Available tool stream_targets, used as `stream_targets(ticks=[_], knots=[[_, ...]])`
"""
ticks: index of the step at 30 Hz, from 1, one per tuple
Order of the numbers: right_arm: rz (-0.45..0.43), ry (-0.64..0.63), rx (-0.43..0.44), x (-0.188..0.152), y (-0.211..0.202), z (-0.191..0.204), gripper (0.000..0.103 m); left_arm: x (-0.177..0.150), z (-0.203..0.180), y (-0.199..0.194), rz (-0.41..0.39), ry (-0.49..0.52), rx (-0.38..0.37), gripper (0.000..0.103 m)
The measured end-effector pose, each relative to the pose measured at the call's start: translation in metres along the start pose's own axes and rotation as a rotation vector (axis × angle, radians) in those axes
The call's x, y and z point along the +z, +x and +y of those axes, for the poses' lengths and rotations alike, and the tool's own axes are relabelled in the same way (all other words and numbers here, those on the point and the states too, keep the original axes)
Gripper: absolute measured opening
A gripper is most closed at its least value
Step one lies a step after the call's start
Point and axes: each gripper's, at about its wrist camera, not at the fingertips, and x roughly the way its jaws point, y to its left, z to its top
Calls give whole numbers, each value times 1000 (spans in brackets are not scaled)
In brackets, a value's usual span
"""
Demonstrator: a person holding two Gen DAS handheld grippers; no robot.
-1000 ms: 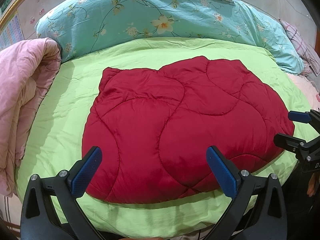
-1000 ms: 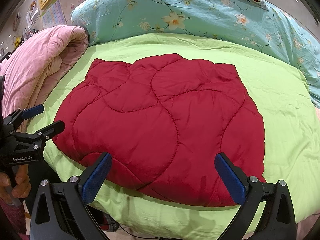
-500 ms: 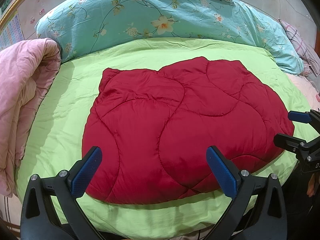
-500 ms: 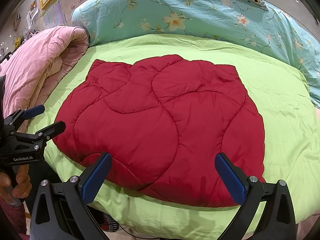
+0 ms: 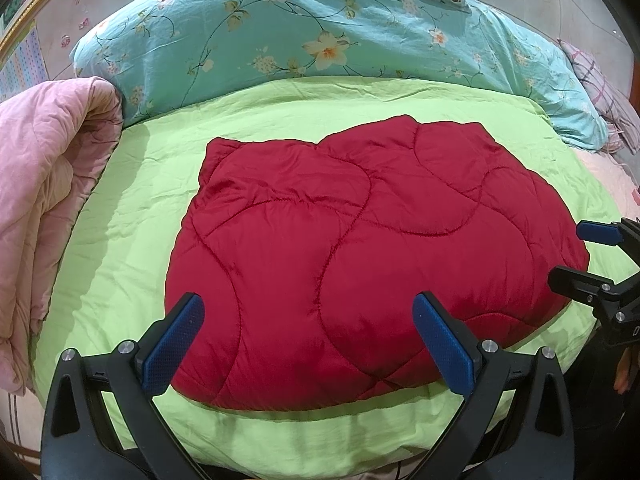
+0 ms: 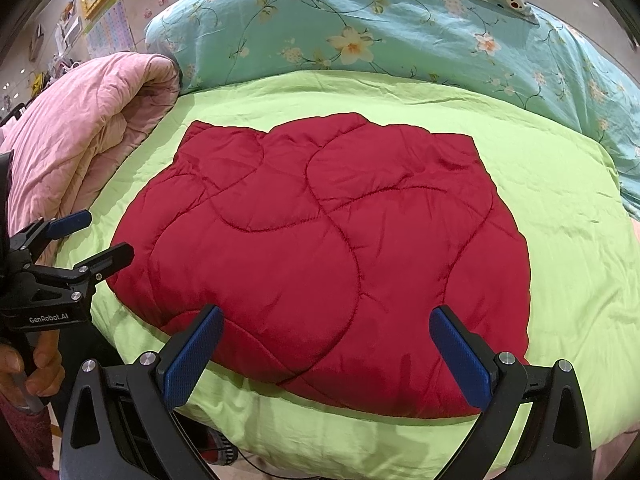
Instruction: Fold large clothes
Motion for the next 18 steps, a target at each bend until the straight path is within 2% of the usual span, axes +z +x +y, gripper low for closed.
stream_targets(ticks=[18], knots=[[-6, 2, 5, 5, 1, -4, 103, 5, -1, 1, -12, 4, 11, 103]])
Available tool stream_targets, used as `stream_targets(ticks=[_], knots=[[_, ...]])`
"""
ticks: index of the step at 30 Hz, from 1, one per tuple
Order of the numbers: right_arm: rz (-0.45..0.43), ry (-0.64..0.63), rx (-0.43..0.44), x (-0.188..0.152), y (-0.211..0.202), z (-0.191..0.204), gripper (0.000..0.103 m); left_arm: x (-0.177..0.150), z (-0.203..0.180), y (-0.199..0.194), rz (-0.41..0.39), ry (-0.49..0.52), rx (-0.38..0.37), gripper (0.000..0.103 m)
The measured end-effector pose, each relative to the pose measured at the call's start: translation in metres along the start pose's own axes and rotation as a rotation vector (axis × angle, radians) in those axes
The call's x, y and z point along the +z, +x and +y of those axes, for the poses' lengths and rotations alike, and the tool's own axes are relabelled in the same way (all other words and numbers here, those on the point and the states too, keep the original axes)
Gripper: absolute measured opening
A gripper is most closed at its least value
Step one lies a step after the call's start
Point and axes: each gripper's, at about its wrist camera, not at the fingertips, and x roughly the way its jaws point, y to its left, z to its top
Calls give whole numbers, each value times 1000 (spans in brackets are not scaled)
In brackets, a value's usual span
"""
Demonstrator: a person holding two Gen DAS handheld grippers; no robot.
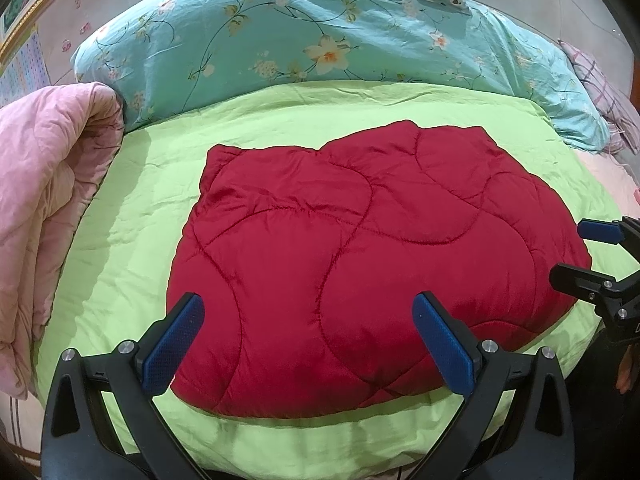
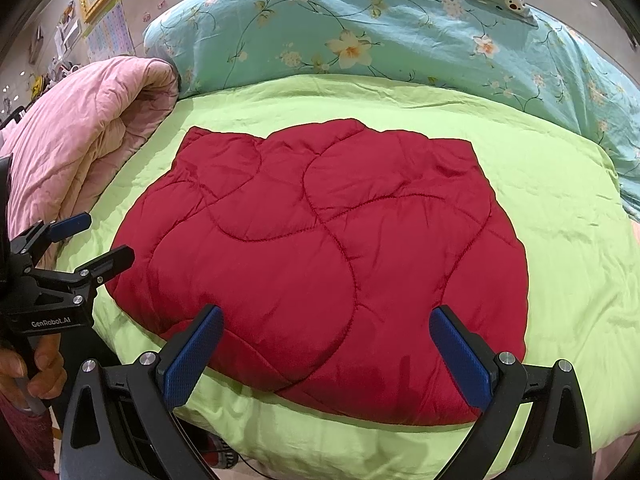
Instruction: Fold large clothes
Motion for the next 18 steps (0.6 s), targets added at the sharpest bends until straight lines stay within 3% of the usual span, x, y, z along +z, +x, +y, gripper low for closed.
stream_targets(ticks=[18], knots=[[5, 3, -5, 4, 5, -1, 103, 4, 0, 4, 4, 2, -6, 103]])
